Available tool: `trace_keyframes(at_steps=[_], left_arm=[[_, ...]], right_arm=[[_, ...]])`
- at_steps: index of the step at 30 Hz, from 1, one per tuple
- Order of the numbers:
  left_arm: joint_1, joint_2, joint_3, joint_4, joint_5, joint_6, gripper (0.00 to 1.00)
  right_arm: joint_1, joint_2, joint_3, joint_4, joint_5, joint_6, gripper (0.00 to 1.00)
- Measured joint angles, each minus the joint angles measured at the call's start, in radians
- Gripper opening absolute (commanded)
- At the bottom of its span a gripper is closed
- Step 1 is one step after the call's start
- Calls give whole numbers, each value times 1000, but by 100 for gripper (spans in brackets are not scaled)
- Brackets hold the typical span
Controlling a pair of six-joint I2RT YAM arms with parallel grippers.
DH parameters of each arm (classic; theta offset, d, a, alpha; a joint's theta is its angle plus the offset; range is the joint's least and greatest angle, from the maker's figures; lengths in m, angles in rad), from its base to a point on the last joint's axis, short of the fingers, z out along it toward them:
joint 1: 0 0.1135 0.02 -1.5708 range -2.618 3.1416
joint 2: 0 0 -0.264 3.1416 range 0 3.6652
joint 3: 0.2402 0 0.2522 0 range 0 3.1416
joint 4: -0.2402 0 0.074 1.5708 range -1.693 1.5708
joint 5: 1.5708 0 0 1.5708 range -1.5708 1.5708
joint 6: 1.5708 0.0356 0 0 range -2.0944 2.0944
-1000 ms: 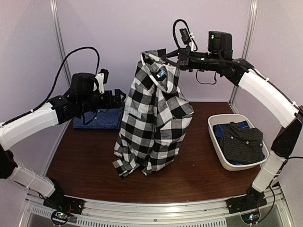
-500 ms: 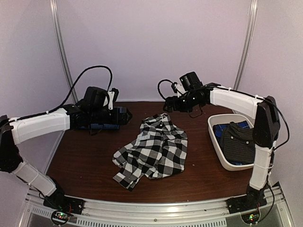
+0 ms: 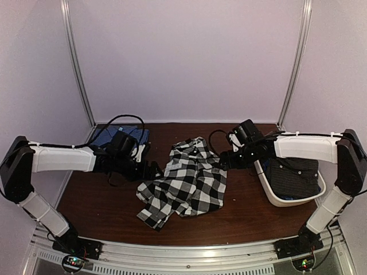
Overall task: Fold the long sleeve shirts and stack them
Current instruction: Pick up the crumpled shirt from the center of the board.
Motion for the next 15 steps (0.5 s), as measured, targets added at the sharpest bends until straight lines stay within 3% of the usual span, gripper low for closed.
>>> trace_keyframes(at_steps=[7, 15], left_arm=[[0, 0, -92, 15, 110, -74, 76], [-8, 35, -93, 75, 175, -112, 52]], right_arm=[[21, -23, -150, 59, -9, 64, 75], [33, 16, -171, 160, -29, 111, 72]])
